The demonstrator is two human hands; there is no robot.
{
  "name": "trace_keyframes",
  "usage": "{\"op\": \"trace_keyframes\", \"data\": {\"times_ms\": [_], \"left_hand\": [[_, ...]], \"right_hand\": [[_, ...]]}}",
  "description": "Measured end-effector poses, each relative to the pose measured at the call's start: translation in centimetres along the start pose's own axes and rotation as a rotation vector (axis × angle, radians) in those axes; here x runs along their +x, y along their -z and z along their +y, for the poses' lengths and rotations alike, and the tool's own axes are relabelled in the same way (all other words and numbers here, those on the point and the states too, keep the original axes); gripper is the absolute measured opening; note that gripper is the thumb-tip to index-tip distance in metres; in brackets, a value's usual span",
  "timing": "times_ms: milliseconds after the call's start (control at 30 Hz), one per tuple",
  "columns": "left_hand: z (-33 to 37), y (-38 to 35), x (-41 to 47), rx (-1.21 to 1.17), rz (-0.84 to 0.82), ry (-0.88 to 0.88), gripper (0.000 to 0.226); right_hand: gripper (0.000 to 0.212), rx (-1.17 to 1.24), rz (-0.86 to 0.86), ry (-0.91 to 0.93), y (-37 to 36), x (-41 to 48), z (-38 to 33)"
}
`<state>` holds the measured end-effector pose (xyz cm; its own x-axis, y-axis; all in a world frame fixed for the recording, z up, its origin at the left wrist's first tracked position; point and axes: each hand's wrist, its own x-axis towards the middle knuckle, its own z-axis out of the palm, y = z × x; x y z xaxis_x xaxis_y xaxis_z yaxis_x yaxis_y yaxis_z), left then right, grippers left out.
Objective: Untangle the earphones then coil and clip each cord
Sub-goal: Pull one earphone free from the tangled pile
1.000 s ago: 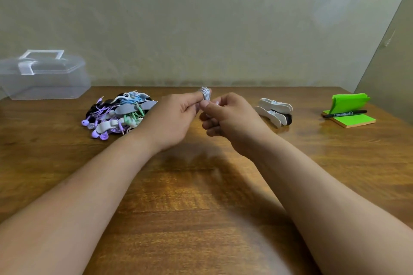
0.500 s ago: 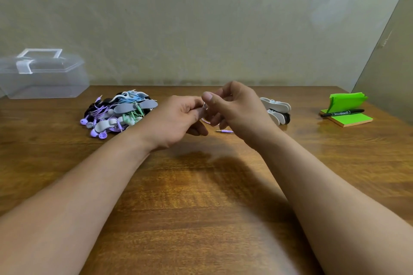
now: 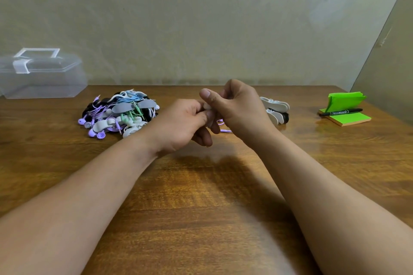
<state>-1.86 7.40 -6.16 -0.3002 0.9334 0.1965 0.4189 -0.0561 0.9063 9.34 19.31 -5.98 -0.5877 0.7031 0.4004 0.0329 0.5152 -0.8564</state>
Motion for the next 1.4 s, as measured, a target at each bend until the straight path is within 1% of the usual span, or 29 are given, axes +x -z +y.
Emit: {"op": "trace_keyframes", "data": {"times_ms": [100,167,200,267,333,400,433,467,567,633,733,800,1000,1067,1167,1233,1300,1333,1367,1400], "left_hand": [[-0.4,0.0,0.4,-0.048,0.022,-0.017,0.025],[-0.7,0.2,0.7,-0.131,0.067,0.011,0.023],[-0.8,0.4,0.9,-0.197,0.098,0.031,0.022],[-1.1,1.0,1.2,-0.32,0.157,0.066,0.021],[-1.4,1.5,1.5,-0.389,0.18,0.092,0.021],[-1.6,1.6,1.5,-0.415,0.183,0.102,0.02],[-1.6,1.6,1.5,-0.421,0.182,0.103,0.02],[-1.7,1.5,1.5,-0.422,0.179,0.104,0.02],[-1.8,1.1,1.5,-0.411,0.164,0.107,0.02],[-1.8,1.0,1.5,-0.403,0.161,0.103,0.021],[-1.9,1.0,1.5,-0.387,0.17,0.1,0.022],[-2.0,1.0,1.5,-0.38,0.173,0.102,0.022],[-1.9,1.0,1.5,-0.364,0.161,0.107,0.021],[-2.0,1.0,1.4,-0.354,0.15,0.113,0.022],[-1.8,0.9,1.3,-0.373,0.129,0.121,0.021],[-1.5,1.0,1.2,-0.428,0.097,0.122,0.02],[-1.4,1.2,1.1,-0.513,0.037,0.116,0.019],[-1.4,1.4,1.1,-0.558,0.003,0.113,0.019],[-1.4,1.6,1.0,-0.605,-0.029,0.111,0.018],[-1.4,1.7,1.0,-0.654,-0.056,0.111,0.016]], "right_hand": [[0.047,-0.023,-0.022,0.034,0.5,0.0,-0.4],[0.043,0.03,-0.054,0.027,1.1,0.3,-0.6],[0.041,0.069,-0.038,0.017,1.6,0.6,-0.8],[0.036,0.124,0.071,-0.014,3.6,1.5,-0.8],[0.033,0.158,0.251,-0.066,6.5,2.3,-0.4],[0.032,0.071,0.415,-0.125,9.2,2.8,0.8],[0.03,-0.029,0.442,-0.152,10.1,3.1,1.6],[0.027,-0.143,0.422,-0.182,10.6,3.2,2.3],[0.019,-0.473,0.25,-0.25,10.2,3.4,4.0],[0.022,-0.657,0.157,-0.258,9.5,3.2,4.4],[0.03,-0.824,0.088,-0.289,8.7,3.2,5.2],[0.03,-0.898,0.039,-0.319,8.3,3.4,5.6],[0.024,-0.962,0.049,-0.343,8.0,3.8,6.1],[0.024,-0.987,0.021,-0.356,8.1,3.8,6.2],[0.03,-1.049,-0.049,-0.297,8.2,3.8,5.6],[0.026,-0.995,-0.121,-0.269,7.9,3.3,4.3],[0.027,-0.954,-0.212,-0.294,7.2,2.6,3.2],[0.026,-0.945,-0.229,-0.3,7.1,2.3,3.0],[0.023,-0.923,-0.204,-0.289,7.1,2.1,2.8],[0.018,-0.84,-0.14,-0.274,7.4,2.1,2.6]]}}
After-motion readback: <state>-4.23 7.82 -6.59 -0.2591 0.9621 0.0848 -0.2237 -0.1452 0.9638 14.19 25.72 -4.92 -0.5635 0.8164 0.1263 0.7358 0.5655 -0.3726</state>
